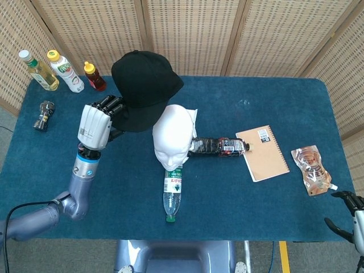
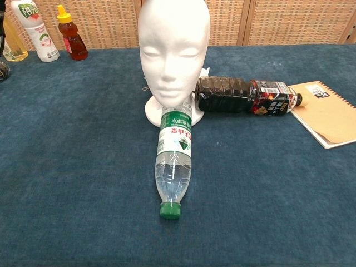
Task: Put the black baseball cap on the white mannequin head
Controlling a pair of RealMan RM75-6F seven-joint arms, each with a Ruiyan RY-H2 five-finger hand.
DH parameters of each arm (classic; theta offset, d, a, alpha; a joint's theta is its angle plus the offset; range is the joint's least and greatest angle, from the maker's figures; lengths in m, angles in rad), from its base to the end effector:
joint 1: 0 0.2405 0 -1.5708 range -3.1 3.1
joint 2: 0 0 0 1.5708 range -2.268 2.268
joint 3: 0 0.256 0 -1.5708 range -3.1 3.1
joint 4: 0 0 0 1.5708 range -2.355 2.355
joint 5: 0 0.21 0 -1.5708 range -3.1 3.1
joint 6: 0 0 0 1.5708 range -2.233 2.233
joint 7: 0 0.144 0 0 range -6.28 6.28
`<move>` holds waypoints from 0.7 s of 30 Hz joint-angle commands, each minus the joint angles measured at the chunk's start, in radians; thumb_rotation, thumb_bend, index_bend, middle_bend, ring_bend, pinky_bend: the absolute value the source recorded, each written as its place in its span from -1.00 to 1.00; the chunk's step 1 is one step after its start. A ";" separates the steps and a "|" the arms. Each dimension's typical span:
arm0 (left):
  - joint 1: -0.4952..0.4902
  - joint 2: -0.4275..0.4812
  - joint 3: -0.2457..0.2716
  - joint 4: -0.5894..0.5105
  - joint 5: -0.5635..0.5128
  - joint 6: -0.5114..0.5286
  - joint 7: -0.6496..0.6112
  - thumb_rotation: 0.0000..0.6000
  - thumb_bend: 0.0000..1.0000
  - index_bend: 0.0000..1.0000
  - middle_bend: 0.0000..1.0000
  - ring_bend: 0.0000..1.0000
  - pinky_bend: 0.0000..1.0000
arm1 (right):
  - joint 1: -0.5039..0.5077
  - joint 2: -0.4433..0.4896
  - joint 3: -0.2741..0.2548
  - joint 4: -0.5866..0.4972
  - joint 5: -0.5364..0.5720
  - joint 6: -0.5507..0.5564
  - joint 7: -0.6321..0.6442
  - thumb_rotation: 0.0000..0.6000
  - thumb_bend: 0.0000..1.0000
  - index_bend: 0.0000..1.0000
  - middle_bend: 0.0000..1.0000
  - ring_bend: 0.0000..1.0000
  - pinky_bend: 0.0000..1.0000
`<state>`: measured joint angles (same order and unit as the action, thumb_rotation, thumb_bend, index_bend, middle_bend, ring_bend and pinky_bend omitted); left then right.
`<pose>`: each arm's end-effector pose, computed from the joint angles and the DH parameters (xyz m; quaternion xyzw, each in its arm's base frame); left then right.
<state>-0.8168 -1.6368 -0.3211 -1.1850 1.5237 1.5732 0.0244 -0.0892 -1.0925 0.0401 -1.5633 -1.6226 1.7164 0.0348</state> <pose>-0.0833 0.3764 0.0818 -0.5608 -0.1423 -0.6849 0.4430 -0.3185 -0.1219 0.1929 0.5644 -0.3343 0.4127 0.6320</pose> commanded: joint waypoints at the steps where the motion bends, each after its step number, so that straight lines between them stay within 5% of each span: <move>1: -0.016 0.017 -0.005 -0.061 0.017 -0.012 0.048 1.00 -0.09 0.67 0.07 -0.07 0.54 | -0.001 -0.003 0.000 0.003 0.001 0.001 0.003 1.00 -0.70 -0.32 -0.22 -0.14 -0.17; 8: -0.008 0.030 0.046 -0.132 0.035 -0.067 0.119 1.00 -0.10 0.67 0.06 -0.07 0.52 | -0.004 -0.005 0.001 0.012 0.006 0.002 0.013 1.00 -0.69 -0.32 -0.22 -0.13 -0.17; 21: -0.008 -0.031 0.084 -0.102 0.086 -0.071 0.143 1.00 -0.10 0.67 0.07 -0.07 0.51 | -0.007 -0.008 0.000 0.019 0.009 0.002 0.018 1.00 -0.69 -0.32 -0.22 -0.13 -0.17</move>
<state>-0.8264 -1.6664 -0.2394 -1.2888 1.6074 1.5044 0.1668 -0.0959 -1.1003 0.0398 -1.5441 -1.6138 1.7178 0.0526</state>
